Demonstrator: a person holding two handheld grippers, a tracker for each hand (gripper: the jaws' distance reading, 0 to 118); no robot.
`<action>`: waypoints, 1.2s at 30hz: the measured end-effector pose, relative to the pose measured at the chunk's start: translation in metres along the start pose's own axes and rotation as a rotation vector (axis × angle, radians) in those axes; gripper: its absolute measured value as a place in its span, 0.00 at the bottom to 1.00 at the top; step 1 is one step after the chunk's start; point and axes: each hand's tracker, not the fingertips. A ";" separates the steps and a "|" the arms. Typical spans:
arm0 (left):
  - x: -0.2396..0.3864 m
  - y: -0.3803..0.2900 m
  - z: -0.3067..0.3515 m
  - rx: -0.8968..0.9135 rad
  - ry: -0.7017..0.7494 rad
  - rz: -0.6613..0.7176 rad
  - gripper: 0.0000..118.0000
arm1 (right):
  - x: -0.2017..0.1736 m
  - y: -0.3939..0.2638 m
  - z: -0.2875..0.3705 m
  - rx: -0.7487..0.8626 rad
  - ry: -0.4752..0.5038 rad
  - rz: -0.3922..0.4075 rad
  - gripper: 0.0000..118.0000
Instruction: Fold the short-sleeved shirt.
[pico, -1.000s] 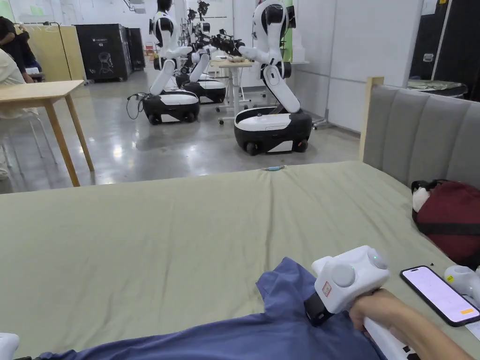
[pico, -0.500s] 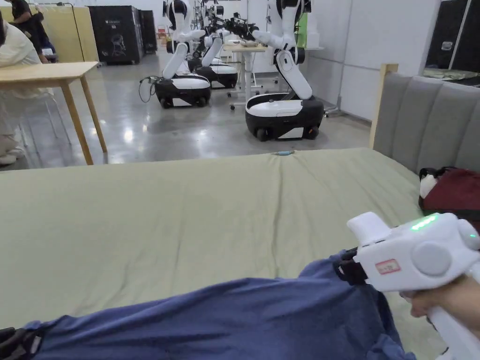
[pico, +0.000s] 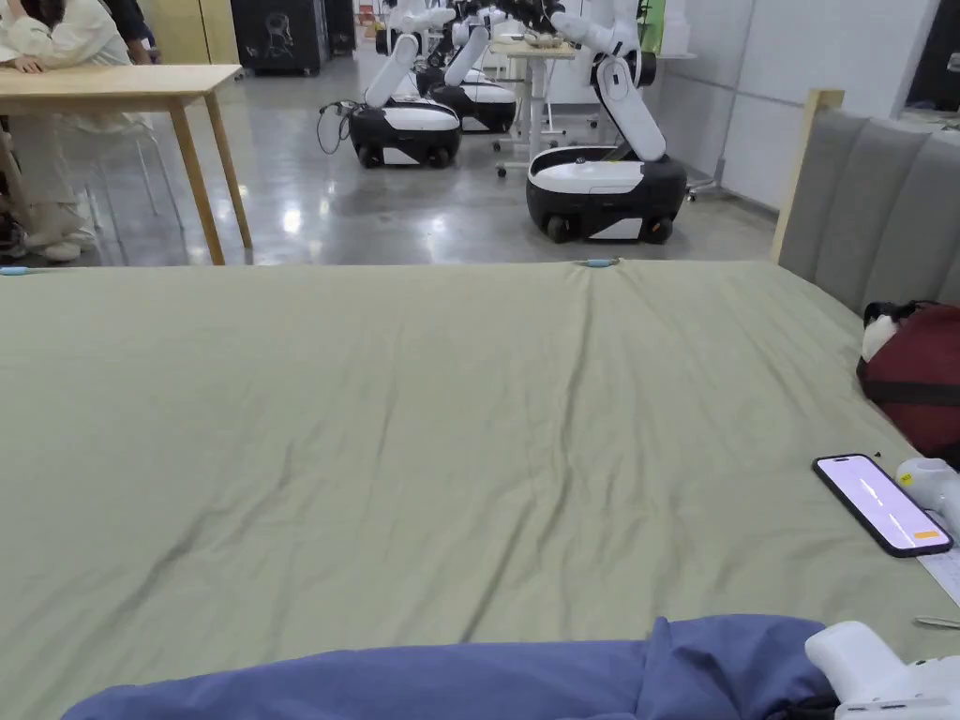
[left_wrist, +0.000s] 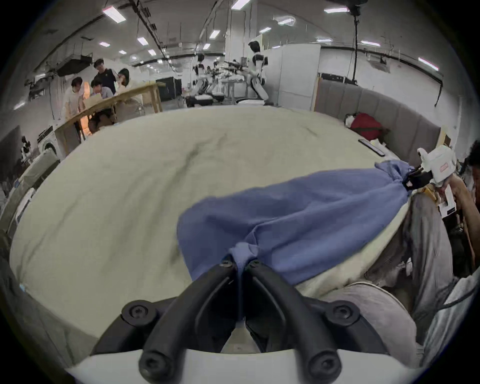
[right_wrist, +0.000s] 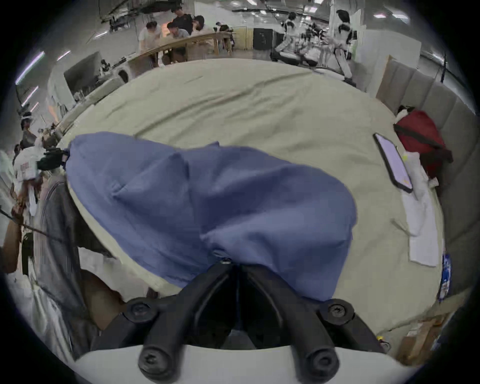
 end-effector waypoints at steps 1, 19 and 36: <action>0.001 -0.002 -0.003 0.004 0.002 0.000 0.01 | 0.000 0.001 -0.001 0.003 0.003 -0.020 0.02; 0.030 0.008 0.140 0.368 0.112 0.284 0.00 | -0.050 -0.056 0.206 0.593 0.040 -0.269 0.00; -0.023 -0.003 0.054 0.208 -0.264 0.690 1.00 | -0.055 -0.064 0.199 0.543 0.135 -0.252 0.00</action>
